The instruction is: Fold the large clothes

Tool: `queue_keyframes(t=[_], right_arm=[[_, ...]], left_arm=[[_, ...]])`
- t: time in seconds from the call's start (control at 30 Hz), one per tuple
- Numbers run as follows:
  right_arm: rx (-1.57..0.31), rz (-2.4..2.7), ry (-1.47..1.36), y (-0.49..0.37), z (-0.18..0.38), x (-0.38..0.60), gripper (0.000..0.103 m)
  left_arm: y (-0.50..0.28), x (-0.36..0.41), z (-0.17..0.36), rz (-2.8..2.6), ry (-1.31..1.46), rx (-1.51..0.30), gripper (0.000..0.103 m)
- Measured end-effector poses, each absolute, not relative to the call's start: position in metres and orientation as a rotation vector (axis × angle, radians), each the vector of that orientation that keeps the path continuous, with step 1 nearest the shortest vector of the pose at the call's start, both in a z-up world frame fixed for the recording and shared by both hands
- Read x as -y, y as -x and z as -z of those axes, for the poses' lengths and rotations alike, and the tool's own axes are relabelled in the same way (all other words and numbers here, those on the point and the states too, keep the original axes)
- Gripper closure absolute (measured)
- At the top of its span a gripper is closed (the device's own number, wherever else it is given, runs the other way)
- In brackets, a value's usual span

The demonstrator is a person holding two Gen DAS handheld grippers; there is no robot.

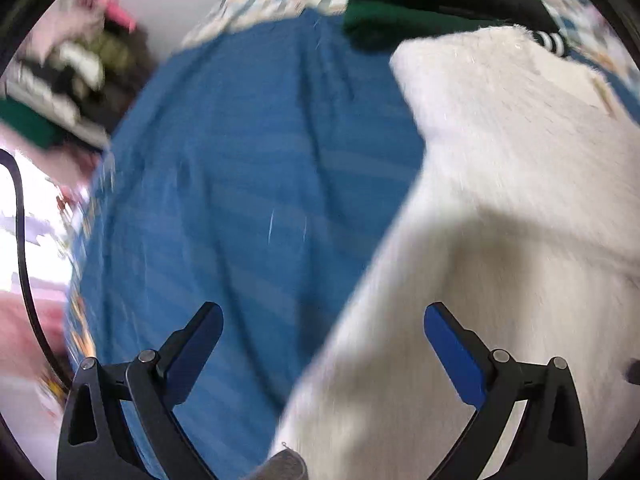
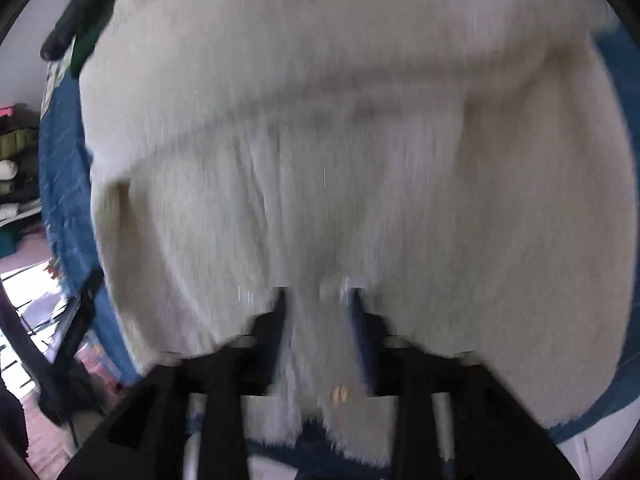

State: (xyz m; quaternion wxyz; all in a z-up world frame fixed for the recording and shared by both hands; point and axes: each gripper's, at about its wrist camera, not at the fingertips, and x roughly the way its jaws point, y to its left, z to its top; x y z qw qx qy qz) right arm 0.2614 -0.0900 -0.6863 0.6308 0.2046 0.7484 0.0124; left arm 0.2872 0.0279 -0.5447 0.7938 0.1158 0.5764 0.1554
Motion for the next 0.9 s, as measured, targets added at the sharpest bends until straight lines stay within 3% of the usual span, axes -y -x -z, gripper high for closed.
queue_keyframes(t=[0.07, 0.2, 0.47, 0.5, 0.53, 0.57, 0.73, 0.9], right_arm=[[-1.687, -0.019, -0.501, -0.271, 0.687, 0.083, 0.053], [-1.686, -0.109, -0.693, -0.292, 0.691, 0.051, 0.053], [-1.965, -0.129, -0.664, -0.242, 0.741, 0.025, 0.054], [-1.974, -0.124, -0.680, -0.240, 0.747, 0.018, 0.058], [-1.958, -0.103, -0.667, -0.234, 0.749, 0.013, 0.082], [-1.932, -0.102, -0.617, -0.230, 0.743, 0.004, 0.096], [-1.838, -0.102, -0.514, -0.207, 0.703, -0.026, 0.098], [-1.892, -0.057, -0.438, -0.188, 0.701, -0.014, 0.098]], left_arm=[[-0.321, -0.025, 0.563, -0.402, -0.371, -1.214, 0.000], [-0.354, -0.056, 0.605, -0.419, -0.255, -1.335, 0.000], [-0.305, -0.072, 0.561, -0.408, -0.187, -1.311, 0.000], [-0.295, -0.071, 0.553, -0.407, -0.178, -1.311, 0.000], [-0.280, -0.071, 0.544, -0.407, -0.172, -1.315, 0.000], [-0.273, -0.069, 0.537, -0.407, -0.170, -1.318, 0.000], [-0.227, -0.065, 0.517, -0.392, -0.139, -1.379, 0.000], [-0.207, -0.049, 0.532, -0.361, -0.168, -1.424, 0.000]])
